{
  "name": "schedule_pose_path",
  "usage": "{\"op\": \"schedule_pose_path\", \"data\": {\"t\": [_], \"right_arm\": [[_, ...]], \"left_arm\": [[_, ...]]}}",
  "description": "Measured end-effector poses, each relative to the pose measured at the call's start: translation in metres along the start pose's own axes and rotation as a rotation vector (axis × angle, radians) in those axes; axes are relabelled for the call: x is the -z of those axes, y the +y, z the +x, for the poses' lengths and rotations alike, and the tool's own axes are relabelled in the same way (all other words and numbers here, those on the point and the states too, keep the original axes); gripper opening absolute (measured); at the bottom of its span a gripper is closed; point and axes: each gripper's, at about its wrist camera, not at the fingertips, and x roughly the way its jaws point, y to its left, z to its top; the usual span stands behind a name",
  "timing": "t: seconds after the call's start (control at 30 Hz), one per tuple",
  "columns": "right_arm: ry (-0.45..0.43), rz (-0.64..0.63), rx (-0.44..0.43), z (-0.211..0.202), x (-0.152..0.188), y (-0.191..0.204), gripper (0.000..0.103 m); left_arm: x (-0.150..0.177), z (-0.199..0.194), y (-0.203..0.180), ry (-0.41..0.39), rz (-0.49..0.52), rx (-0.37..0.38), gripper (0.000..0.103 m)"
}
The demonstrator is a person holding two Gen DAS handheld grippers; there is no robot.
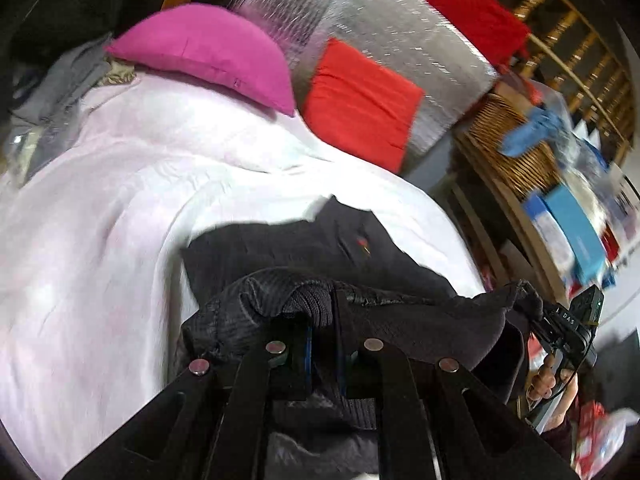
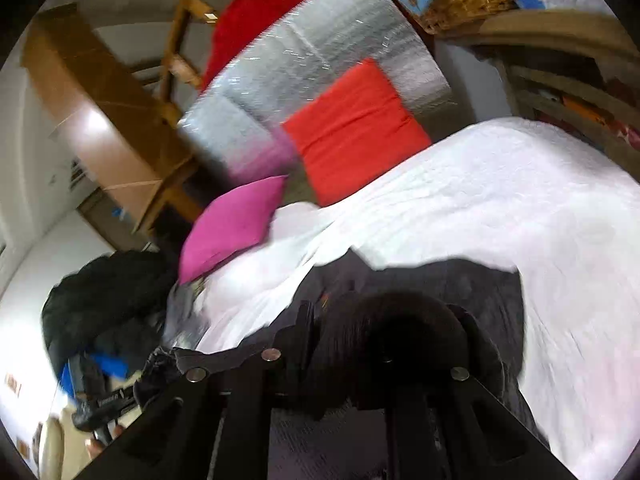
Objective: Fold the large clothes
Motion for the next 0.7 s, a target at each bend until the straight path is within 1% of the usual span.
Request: {"op": "schedule_pose_path", "data": {"t": [0.1, 0.17, 0.23, 0.33, 0.4, 0.47, 0.53, 0.57, 0.6, 0.63, 0.67, 0.7], "right_arm": [[0.005, 0.036, 0.031, 0.053, -0.026, -0.017, 0.015], [0.009, 0.058, 0.047, 0.081, -0.040, -0.028, 0.014], [0.012, 0.077, 0.072, 0.115, -0.053, -0.040, 0.014], [0.009, 0.125, 0.093, 0.150, -0.063, -0.060, 0.015], [0.023, 0.203, 0.082, 0.174, -0.065, -0.081, 0.015], [0.043, 0.281, 0.071, 0.194, -0.065, -0.102, 0.016], [0.051, 0.332, 0.051, 0.201, -0.065, -0.117, 0.016], [0.050, 0.359, 0.019, 0.201, -0.066, -0.123, 0.017], [0.039, 0.380, -0.011, 0.197, -0.067, -0.127, 0.017], [0.011, 0.411, -0.059, 0.188, -0.069, -0.132, 0.025], [-0.007, 0.424, -0.083, 0.178, -0.070, -0.135, 0.052], [-0.022, 0.432, -0.103, 0.168, -0.071, -0.137, 0.074]], "left_arm": [[-0.032, 0.049, 0.025, 0.024, -0.074, 0.016, 0.009], [-0.047, 0.076, 0.037, 0.027, -0.104, 0.022, 0.009], [-0.060, 0.101, 0.047, 0.033, -0.129, 0.029, 0.010], [-0.072, 0.143, 0.064, 0.060, -0.173, 0.025, 0.010], [-0.072, 0.159, 0.074, 0.069, -0.186, 0.010, 0.012], [-0.072, 0.172, 0.080, 0.060, -0.192, 0.015, 0.014], [-0.067, 0.177, 0.081, 0.049, -0.184, 0.019, 0.014], [-0.066, 0.177, 0.082, 0.049, -0.190, 0.033, 0.014], [-0.066, 0.176, 0.084, 0.044, -0.203, 0.064, 0.015], [-0.065, 0.173, 0.087, 0.040, -0.222, 0.095, 0.019], [-0.064, 0.167, 0.090, 0.040, -0.244, 0.124, 0.028], [-0.062, 0.162, 0.092, 0.036, -0.264, 0.144, 0.033]]}}
